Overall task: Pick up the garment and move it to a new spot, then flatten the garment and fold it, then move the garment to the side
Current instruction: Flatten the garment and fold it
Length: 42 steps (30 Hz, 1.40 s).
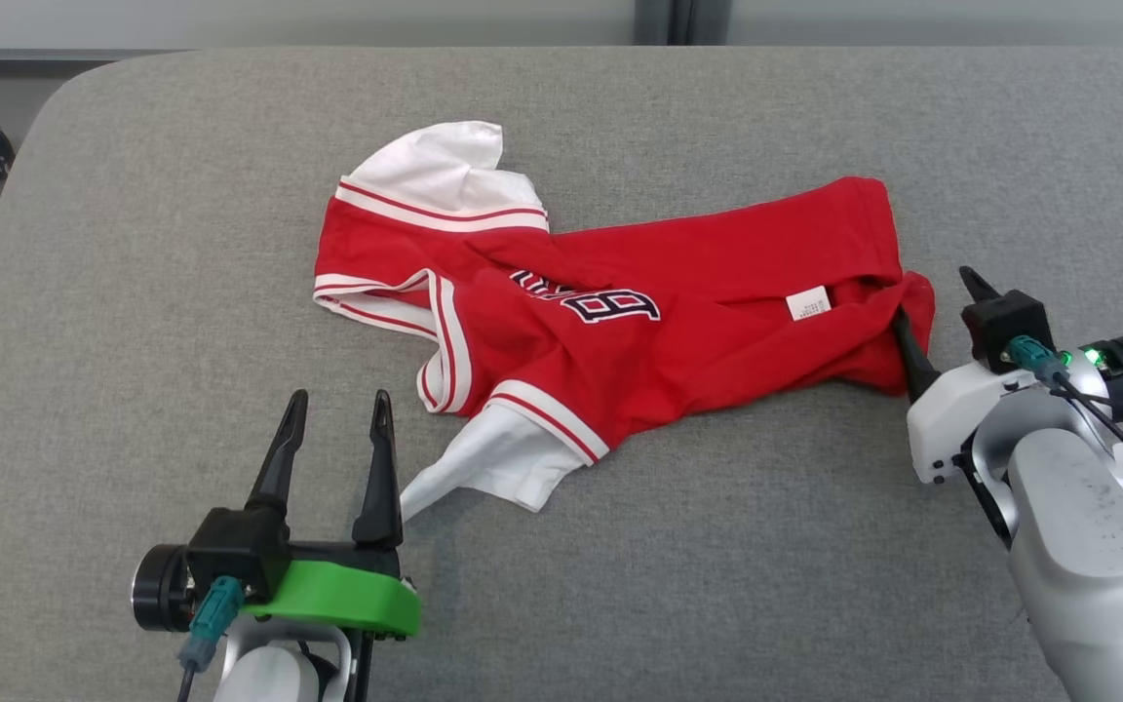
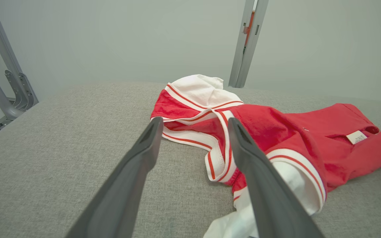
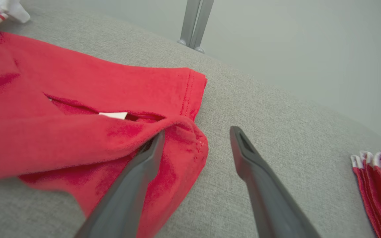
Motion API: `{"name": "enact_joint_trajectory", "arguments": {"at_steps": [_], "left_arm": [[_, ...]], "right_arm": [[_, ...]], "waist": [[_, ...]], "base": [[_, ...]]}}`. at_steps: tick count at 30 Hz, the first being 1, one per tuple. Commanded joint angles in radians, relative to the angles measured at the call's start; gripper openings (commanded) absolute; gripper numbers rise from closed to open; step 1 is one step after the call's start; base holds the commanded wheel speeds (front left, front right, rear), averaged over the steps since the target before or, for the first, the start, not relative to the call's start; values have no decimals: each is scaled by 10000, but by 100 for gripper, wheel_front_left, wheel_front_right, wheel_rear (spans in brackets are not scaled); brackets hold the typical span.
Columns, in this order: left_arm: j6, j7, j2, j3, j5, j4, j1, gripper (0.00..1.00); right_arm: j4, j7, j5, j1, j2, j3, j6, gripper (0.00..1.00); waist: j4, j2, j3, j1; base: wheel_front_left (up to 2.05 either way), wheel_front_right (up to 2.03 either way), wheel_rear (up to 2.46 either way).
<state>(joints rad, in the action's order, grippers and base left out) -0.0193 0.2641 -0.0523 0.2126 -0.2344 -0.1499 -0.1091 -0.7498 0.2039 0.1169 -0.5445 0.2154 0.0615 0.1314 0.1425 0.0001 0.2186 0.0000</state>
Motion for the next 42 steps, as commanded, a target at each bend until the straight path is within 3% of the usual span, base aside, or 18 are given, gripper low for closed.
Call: {"name": "enact_joint_trajectory", "arguments": {"at_steps": [1,6,8,9,10,17,30,31,32,33,42], "left_arm": [[-57,0,3,9,55,29,-167,100],[-92,0,11,43,13,32,-186,100],[-92,0,12,56,0,34,-193,100],[-88,0,13,64,-3,33,-195,100],[-99,0,13,73,-19,39,-196,100],[-151,0,13,75,-52,33,-217,100],[-78,0,8,46,123,-25,-69,100],[-71,0,8,27,128,-23,-81,100],[-66,0,8,24,138,-26,-95,100],[-69,0,8,19,148,-28,-109,100],[-41,0,7,140,111,-78,-272,100]], "right_arm": [[-156,-62,-157,-199,124,348,-15,100],[-521,-231,-676,-625,492,1565,-15,100],[-623,-260,-954,-778,625,2069,-15,40],[-680,-332,-1083,-810,664,2225,-15,32],[-737,-377,-1255,-825,697,2375,-15,0],[-883,-174,-2148,-851,854,2762,-15,0],[331,498,-2377,400,420,1721,-15,0],[433,515,-2394,519,307,1543,-15,11],[519,530,-2427,604,211,1446,-15,43],[662,542,-2499,653,78,1292,-15,100],[886,205,-2526,12,-709,732,-15,100]], "waist": [[42,-1,14,0],[52,-1,24,0],[36,-1,38,0],[27,-1,41,0],[15,-1,44,0],[-115,-1,37,0],[-941,-1,-148,0],[-978,-1,-139,0],[-1000,-1,-134,0],[-1024,-1,-125,0],[-843,-1,-8,0]], "base": [[0,0,0],[0,0,0],[0,0,0],[0,0,0],[0,0,0],[0,0,0],[0,0,0],[0,0,0],[0,0,0],[0,0,0],[0,0,0]]}}
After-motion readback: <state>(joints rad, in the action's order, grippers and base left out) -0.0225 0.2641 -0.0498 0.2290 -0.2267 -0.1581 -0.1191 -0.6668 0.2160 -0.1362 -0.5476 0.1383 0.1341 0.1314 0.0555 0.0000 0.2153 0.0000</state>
